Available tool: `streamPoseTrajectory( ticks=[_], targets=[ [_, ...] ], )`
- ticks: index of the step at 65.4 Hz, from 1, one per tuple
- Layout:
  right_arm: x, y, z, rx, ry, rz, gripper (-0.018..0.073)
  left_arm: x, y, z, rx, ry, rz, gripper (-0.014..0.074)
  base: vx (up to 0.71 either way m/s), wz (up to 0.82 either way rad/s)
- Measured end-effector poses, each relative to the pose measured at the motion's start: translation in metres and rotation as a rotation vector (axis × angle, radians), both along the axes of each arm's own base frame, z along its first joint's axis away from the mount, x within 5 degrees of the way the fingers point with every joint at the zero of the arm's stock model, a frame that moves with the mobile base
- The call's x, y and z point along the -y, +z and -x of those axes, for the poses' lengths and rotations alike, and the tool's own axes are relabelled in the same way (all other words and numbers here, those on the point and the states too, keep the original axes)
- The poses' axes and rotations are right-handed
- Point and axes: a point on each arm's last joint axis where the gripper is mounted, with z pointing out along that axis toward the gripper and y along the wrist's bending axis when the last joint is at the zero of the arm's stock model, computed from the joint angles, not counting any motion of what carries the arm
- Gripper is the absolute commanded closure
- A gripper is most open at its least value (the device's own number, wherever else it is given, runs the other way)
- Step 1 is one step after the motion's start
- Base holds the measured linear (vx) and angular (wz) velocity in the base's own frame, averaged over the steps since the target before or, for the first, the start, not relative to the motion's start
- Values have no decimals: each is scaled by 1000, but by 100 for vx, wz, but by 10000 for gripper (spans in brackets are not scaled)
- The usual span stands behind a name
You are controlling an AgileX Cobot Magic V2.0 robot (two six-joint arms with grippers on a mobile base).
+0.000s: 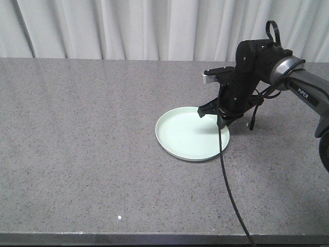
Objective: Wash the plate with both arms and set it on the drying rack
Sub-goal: 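Close the right gripper on the plate rim, then lift the plate with the right gripper and tilt it upright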
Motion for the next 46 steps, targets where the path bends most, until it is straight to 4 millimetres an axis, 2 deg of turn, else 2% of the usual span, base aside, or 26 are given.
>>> streamPoseTrajectory(
  ticks=[8, 16, 28, 41, 46],
  targets=[
    [3, 9, 1, 15, -5, -15, 566, 0, 0, 0, 0, 0, 0, 603, 0, 0],
    [17, 33, 5, 58, -25, -59, 566, 0, 0, 0, 0, 0, 0, 603, 0, 0],
    [56, 97, 22, 182, -56, -177, 566, 0, 0, 0, 0, 0, 0, 603, 0, 0],
    [96, 178, 62, 374, -56, -324, 566, 0, 0, 0, 0, 0, 0, 603, 0, 0],
    [111, 200, 79, 439, -67, -370, 566, 0, 0, 0, 0, 0, 0, 603, 0, 0]
  ],
)
